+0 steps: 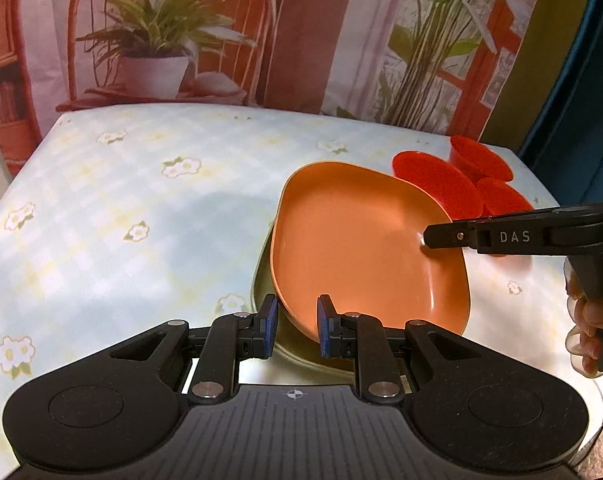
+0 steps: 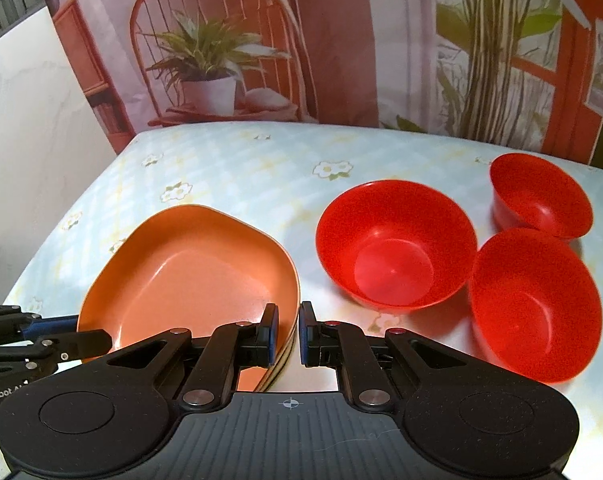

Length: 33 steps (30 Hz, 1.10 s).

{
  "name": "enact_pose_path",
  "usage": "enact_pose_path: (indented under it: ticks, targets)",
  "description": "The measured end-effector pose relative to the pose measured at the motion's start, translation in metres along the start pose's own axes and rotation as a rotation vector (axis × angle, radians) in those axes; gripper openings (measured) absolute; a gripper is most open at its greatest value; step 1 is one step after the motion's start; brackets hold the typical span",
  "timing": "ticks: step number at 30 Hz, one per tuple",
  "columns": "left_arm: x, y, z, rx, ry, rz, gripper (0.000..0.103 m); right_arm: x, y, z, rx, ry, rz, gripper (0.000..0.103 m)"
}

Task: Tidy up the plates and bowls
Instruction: 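Lower the orange plate onto the green plates with the left gripper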

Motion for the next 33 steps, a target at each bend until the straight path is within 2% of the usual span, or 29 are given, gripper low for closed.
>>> enact_pose_path:
  ticks: [16, 22, 33]
  targets:
    - [-0.002, 0.003, 0.004, 0.015, -0.012, -0.001, 0.022, -0.006, 0.011, 0.005, 0.062, -0.01, 0.028, 0.013]
    - [0.001, 0.004, 0.005, 0.02, -0.015, -0.002, 0.022, -0.003, 0.011, 0.007, 0.048, -0.02, 0.006, 0.022]
    - [0.008, 0.008, -0.001, 0.032, -0.039, -0.011, 0.022, 0.006, 0.01, 0.01, 0.025, -0.036, -0.022, 0.023]
Point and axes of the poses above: each gripper's, at about its wrist camera, not at the fingertips, and x roughly against the way its jaws point, y to its left, z to its underside, the point moved 3 cm from there along -x, roughly the way its jaws point, and after that the axes turned 4 degrees about z, right-handed, at the moved point
